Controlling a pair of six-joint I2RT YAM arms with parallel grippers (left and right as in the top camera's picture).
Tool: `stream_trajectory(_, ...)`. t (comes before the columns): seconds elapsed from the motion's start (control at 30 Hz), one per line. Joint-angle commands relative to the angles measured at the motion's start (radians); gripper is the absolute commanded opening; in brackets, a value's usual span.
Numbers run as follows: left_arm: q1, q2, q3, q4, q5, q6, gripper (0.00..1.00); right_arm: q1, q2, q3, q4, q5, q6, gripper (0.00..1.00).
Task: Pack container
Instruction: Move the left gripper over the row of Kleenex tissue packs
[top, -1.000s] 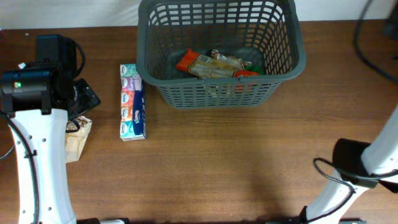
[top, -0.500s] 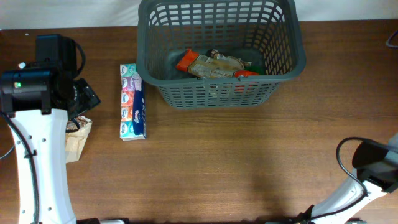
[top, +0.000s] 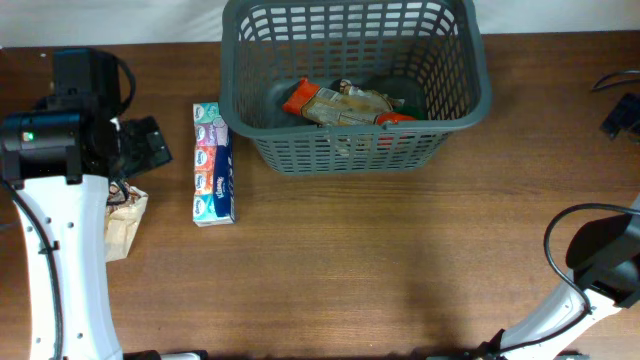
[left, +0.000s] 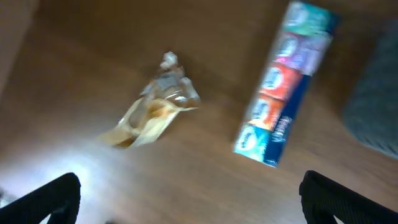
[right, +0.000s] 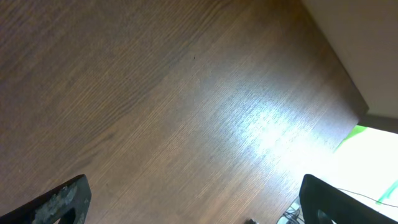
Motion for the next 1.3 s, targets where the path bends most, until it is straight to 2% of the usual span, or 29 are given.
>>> stream_trajectory(0.0, 0.005, 0.008, -0.009, 0.062, 0.129, 0.15, 1.0, -0.003, 0.0, -0.004, 0.003, -0.005, 0.013, 0.99)
stream_trajectory(0.13, 0.005, 0.048, -0.009, 0.13, 0.132, 0.175, 1.0, -0.003, 0.0, -0.004, 0.003, -0.005, 0.013, 0.99)
stream_trajectory(0.27, 0.005, 0.135, -0.009, 0.135, 0.153, 0.178, 1.0, -0.003, 0.0, -0.004, 0.003, -0.005, 0.013, 0.99)
stream_trajectory(0.5, 0.005, 0.328, -0.011, 0.145, 0.341, 0.278, 1.0, -0.003, 0.0, -0.004, 0.003, -0.005, 0.013, 0.99)
stream_trajectory(0.87, 0.005, 0.539, -0.011, 0.173, 0.343, 0.309, 1.0, -0.003, 0.0, -0.004, 0.003, -0.005, 0.013, 0.99)
stream_trajectory(1.27, -0.007, 0.621, -0.011, 0.2, 0.347, 0.323, 1.0, -0.003, 0.0, -0.004, 0.003, -0.005, 0.013, 0.99)
